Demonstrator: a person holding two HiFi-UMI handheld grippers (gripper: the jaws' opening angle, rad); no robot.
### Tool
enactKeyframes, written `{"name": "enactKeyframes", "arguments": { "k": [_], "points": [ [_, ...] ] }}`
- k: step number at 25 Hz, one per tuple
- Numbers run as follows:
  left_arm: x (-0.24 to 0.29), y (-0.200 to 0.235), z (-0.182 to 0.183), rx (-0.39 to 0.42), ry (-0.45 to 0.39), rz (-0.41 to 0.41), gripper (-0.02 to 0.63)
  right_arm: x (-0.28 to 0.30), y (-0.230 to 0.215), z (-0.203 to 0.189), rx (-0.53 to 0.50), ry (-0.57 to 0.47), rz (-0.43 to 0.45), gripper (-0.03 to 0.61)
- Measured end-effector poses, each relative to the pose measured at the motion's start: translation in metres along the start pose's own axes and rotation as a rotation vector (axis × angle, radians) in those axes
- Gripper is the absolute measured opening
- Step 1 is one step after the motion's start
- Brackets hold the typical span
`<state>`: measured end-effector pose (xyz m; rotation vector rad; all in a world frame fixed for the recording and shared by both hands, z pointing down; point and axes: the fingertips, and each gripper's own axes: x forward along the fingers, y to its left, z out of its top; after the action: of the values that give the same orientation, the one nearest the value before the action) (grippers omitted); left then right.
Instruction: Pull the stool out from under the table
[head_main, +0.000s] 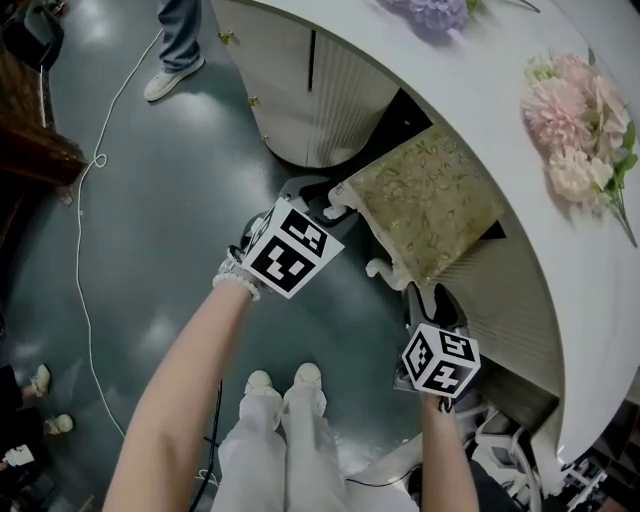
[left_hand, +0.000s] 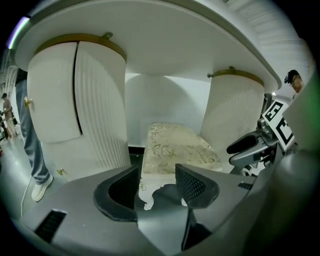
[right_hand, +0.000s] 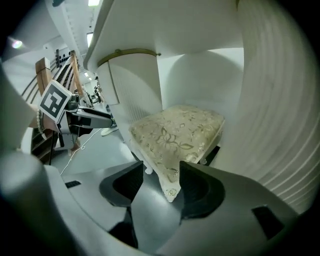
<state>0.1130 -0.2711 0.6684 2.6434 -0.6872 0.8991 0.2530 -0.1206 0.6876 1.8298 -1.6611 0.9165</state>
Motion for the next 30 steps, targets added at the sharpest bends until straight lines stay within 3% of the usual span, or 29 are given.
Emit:
{"name": "enactKeyframes", "arguments": {
  "k": [8,17,21,23,30],
  "points": [
    [0.046,0.005,-0.007,-0.003,0.021,-0.028,0.273,0.027,-0.011,-0.010,0.066,-0.018,-0.013,0.261],
    [0.081,0.012,-0.009,-0.026,0.028,-0.057,0.325,0.044,-0.019,-0.012,0.080,-0.060,0.004,0.262],
    [0.082,0.007,-0.008,-0.029,0.021,-0.104,0.313,0.044,-0.021,-0.009,0.112,-0.066,-0.030,0.259],
    [0.082,0.003,-0.008,-0.013,0.021,-0.122,0.256,0.045,-0.021,-0.009,0.115,-0.067,-0.033,0.252],
    [0.082,0.002,-0.012,-0.007,0.050,-0.102,0.242,0.045,-0.021,-0.011,0.085,-0.044,-0.016,0.227]
  ]
}}
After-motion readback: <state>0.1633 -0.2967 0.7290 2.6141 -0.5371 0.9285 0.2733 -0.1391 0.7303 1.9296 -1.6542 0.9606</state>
